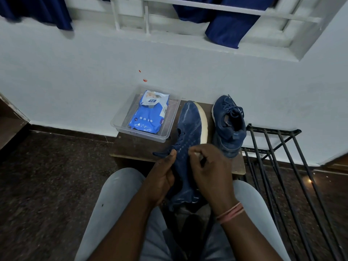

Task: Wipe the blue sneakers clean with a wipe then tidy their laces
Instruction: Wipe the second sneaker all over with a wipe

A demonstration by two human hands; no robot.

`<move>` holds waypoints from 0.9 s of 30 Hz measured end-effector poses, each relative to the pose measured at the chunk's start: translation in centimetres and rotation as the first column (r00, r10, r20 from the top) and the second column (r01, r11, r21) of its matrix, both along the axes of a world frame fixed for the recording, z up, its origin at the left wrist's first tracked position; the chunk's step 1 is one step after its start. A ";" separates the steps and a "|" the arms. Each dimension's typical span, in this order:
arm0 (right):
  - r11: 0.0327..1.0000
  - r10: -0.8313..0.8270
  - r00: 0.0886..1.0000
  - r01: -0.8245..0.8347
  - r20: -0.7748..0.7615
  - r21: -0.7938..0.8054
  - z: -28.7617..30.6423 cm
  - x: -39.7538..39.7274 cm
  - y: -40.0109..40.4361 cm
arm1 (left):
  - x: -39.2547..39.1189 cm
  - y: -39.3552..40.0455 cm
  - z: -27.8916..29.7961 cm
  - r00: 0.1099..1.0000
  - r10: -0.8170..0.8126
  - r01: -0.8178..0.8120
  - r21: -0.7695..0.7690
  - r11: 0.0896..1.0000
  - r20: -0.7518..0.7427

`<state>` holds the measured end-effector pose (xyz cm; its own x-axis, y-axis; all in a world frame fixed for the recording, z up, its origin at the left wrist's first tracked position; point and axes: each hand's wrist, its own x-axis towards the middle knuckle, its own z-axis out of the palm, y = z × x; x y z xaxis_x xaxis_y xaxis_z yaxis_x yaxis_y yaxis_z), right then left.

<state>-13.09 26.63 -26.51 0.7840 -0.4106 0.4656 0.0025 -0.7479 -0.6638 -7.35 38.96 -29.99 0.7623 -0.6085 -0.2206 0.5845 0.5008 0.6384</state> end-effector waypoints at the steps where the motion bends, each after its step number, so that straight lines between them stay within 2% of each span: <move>1: 0.998 0.060 0.998 -0.060 -0.015 -0.010 -0.1 -0.5 0.7 | 0.1 0.1 0.0 1.000 0.002 -0.002 -0.009 1.000 -0.015; 4: 0.991 0.133 0.990 -0.133 -0.039 0.003 -0.2 -0.7 0.9 | 0.3 0.3 -0.2 1.000 0.011 -0.012 0.064 0.998 0.005; 7: 0.999 -0.015 1.000 0.015 -0.008 0.030 0.0 0.5 -0.9 | 0.3 0.2 -0.2 0.996 -0.008 -0.009 0.181 0.983 0.094; 9: 0.997 -0.058 0.998 0.058 0.001 0.053 0.1 0.5 -1.3 | 0.2 0.3 -0.4 0.996 -0.004 -0.013 0.190 0.982 0.092; 14: 0.981 0.195 0.979 -0.194 -0.057 0.031 -0.3 -1.5 1.2 | 0.5 0.4 -0.9 0.998 0.057 -0.061 0.129 0.990 0.035; 20: 0.997 -0.028 0.999 0.027 0.023 0.076 0.1 0.3 -1.3 | 0.3 0.3 -1.0 0.998 0.025 -0.034 0.174 0.984 0.056; 24: 0.978 0.206 0.978 -0.205 -0.035 0.027 -0.1 -1.2 1.0 | 0.6 0.5 -1.4 0.997 0.044 -0.052 0.154 0.987 0.059; 25: 0.974 0.228 0.973 -0.228 -0.045 0.003 -0.1 -1.3 1.2 | 0.7 0.5 -1.6 0.997 0.024 -0.037 0.167 0.985 0.077; 27: 0.984 0.166 0.986 -0.167 -0.017 -0.067 0.1 -0.4 0.4 | 0.8 0.6 -1.6 0.994 -0.016 -0.007 0.200 0.980 0.111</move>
<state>-13.52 27.07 -26.39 0.8439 -0.2420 0.4789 0.1236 -0.7809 -0.6123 -6.59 39.53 -31.55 0.7863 -0.5645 -0.2513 0.5058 0.3542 0.7866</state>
